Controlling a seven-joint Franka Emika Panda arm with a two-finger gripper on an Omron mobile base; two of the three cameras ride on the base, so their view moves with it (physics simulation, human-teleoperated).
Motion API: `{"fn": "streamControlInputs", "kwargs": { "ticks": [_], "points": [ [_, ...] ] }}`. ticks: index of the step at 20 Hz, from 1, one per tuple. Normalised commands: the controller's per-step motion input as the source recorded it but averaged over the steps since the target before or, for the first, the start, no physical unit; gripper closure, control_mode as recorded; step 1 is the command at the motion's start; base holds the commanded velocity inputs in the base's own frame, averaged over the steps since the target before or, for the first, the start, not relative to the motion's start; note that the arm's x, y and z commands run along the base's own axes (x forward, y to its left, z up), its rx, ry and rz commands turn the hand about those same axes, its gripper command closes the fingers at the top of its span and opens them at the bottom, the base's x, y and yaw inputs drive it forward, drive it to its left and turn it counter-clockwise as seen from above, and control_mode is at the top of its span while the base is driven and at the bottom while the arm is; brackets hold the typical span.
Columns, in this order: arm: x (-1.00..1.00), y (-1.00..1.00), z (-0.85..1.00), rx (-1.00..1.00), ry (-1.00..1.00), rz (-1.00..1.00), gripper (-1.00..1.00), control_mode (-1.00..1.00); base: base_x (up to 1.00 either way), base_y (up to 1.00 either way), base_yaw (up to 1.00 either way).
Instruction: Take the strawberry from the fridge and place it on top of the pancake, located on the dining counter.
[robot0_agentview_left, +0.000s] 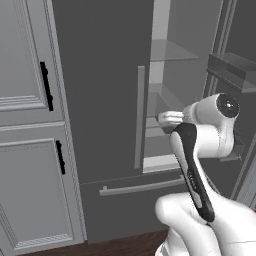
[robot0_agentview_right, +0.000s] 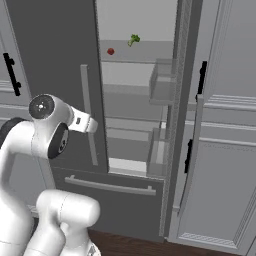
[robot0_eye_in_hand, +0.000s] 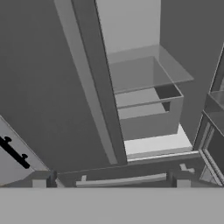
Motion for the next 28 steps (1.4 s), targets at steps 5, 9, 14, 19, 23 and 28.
{"fn": "streamControlInputs", "kwargs": {
  "ticks": [5, 9, 14, 19, 23, 28],
  "points": [
    [0.27, 0.29, 0.35, -0.16, 0.01, 0.0, -1.0, -1.0, 0.0, 0.0, 0.0],
    [0.63, 0.01, 0.0, -0.03, 0.0, 0.01, -1.0, -1.0, 0.0, 0.0, 0.0],
    [0.9, 0.11, 0.0, -0.01, 0.0, 0.03, -1.0, -1.0, 0.0, 0.0, 0.0],
    [0.66, 0.48, 0.0, 0.0, -0.01, 0.0, -1.0, -1.0, 0.0, 0.0, 0.0],
    [0.53, 0.09, 0.0, 0.0, 0.0, 0.0, -1.0, -1.0, 0.0, 0.0, 0.0],
    [0.67, 0.01, -0.08, -0.04, -0.01, 0.0, -1.0, -1.0, 0.0, 0.0, 0.0]
  ]
}}
